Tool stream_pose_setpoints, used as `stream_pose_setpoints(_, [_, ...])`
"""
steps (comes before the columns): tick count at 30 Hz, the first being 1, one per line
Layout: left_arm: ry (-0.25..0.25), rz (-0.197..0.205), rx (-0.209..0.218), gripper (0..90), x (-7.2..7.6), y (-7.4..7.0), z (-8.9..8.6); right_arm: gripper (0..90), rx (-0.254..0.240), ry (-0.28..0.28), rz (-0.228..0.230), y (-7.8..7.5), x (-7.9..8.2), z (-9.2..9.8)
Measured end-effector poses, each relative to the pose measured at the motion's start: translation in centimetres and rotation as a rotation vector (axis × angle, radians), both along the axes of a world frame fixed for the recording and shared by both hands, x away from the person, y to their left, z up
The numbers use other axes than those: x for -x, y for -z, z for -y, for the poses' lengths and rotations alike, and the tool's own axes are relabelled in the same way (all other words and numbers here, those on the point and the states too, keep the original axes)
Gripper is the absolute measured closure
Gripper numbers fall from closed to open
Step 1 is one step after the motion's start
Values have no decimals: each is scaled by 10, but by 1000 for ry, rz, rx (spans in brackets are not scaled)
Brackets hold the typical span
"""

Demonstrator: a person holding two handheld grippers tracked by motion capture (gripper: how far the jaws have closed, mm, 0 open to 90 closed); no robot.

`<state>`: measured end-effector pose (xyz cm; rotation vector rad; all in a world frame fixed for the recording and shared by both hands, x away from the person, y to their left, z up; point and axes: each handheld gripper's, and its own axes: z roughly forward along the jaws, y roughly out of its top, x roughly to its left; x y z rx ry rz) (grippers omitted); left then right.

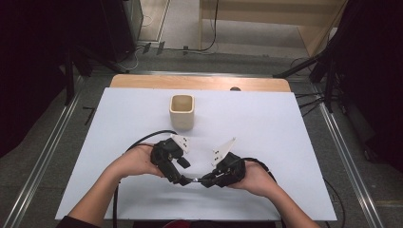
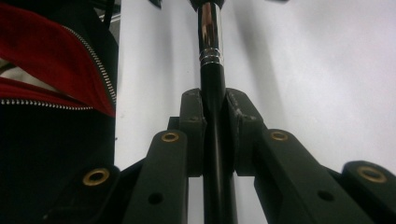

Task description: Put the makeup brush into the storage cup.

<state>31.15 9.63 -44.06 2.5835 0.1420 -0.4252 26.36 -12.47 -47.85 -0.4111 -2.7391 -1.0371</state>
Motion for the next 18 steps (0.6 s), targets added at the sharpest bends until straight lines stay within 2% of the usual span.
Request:
stream_pose_setpoints(1, [0, 0, 0, 314, 0, 0, 0, 796, 0, 0, 0, 0, 0, 0])
stream_pose_setpoints(4, [-43, -8, 17, 304, -5, 0, -7, 796, 9, 35, -35, 0, -2, 3])
stream_pose_setpoints(7, [-72, -18, 17, 296, -7, 0, -9, 796, 4, 41, -40, 0, -3, 5])
stream_pose_setpoints(8, [-105, -43, 28, 297, -9, 0, -12, 796, 6, 50, -44, -1, -2, 6])
stream_pose_setpoints(10, [-128, -52, 42, 297, -11, -1, -15, 796, 7, 62, -42, -1, -3, 8])
stream_pose_setpoints(18, [-175, -26, 72, 296, -14, -2, -24, 796, 3, 104, -38, -4, -4, 16])
